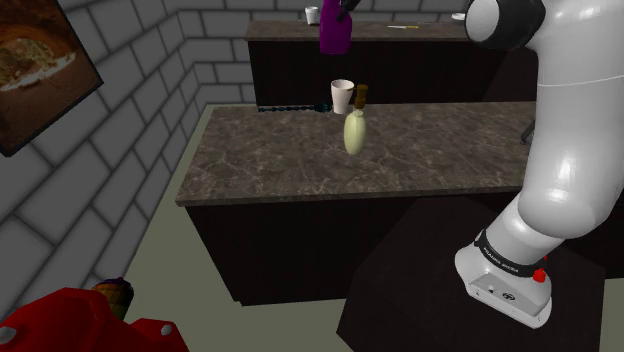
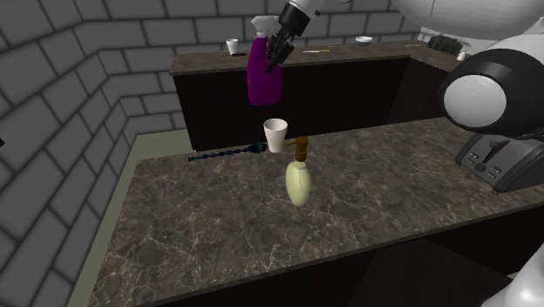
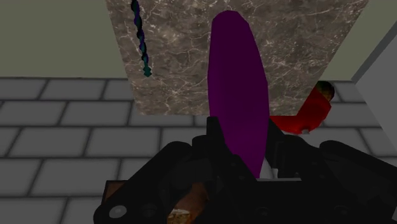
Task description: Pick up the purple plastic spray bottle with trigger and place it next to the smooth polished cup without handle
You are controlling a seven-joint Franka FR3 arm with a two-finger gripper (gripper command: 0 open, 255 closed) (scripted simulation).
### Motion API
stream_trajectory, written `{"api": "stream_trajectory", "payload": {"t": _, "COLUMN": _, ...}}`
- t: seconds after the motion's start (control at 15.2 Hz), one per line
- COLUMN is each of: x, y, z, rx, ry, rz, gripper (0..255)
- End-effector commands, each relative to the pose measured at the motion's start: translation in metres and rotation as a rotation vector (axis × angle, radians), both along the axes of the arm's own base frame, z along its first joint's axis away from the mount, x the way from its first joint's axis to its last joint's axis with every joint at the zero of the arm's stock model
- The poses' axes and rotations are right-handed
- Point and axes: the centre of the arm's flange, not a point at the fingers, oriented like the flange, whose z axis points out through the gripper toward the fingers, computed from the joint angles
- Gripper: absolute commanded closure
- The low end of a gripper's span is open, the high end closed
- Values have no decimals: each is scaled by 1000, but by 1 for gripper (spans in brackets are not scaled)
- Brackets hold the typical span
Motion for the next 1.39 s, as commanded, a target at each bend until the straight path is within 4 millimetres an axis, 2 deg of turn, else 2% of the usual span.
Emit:
{"api": "stream_trajectory", "payload": {"t": 0.0, "x": 2, "y": -7, "z": -9, "rx": 0, "ry": 0, "rz": 2, "gripper": 255}}
{"api": "stream_trajectory", "payload": {"t": 1.32, "x": 2, "y": -7, "z": -114, "rx": 0, "ry": 0, "rz": 2, "gripper": 255}}
